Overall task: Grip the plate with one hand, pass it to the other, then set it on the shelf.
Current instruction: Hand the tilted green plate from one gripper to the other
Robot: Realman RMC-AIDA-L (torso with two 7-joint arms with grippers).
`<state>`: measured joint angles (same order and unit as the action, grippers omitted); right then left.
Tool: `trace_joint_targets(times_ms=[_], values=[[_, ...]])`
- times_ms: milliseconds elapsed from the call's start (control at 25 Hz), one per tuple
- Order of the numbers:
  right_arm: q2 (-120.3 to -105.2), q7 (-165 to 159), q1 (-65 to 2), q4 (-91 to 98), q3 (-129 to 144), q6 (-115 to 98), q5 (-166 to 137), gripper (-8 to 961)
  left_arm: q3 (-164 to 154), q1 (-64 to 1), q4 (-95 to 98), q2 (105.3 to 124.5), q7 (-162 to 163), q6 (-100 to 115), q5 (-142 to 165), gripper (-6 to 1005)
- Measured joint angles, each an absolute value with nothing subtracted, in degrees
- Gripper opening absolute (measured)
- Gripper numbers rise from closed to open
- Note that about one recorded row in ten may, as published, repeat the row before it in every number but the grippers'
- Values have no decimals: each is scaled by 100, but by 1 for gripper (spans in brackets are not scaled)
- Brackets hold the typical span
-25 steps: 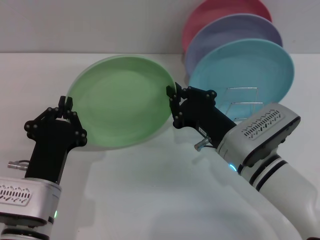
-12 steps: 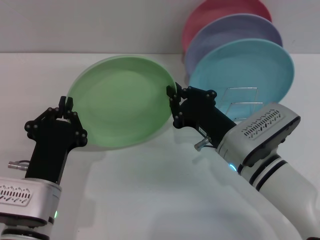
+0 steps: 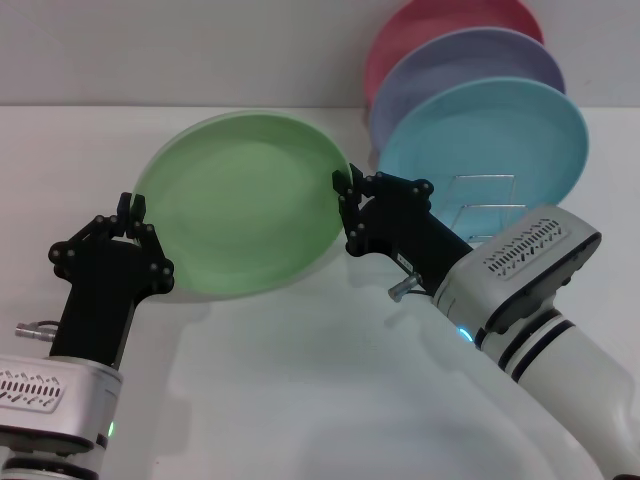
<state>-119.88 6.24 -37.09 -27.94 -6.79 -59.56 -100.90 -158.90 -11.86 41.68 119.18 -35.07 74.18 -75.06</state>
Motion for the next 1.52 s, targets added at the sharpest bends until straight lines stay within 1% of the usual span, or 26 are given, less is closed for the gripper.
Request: trace_joint_targets(times_ms=[840, 1520], values=[[-11988, 652, -3700, -2786, -747, -5950, -10089, 60, -15899, -1186, 4161, 11918, -3507, 7418, -7506, 33], [-11988, 645, -3700, -2820, -745, -5924, -10089, 61, -15901, -1222, 4157, 11918, -3499, 7391, -7507, 33]])
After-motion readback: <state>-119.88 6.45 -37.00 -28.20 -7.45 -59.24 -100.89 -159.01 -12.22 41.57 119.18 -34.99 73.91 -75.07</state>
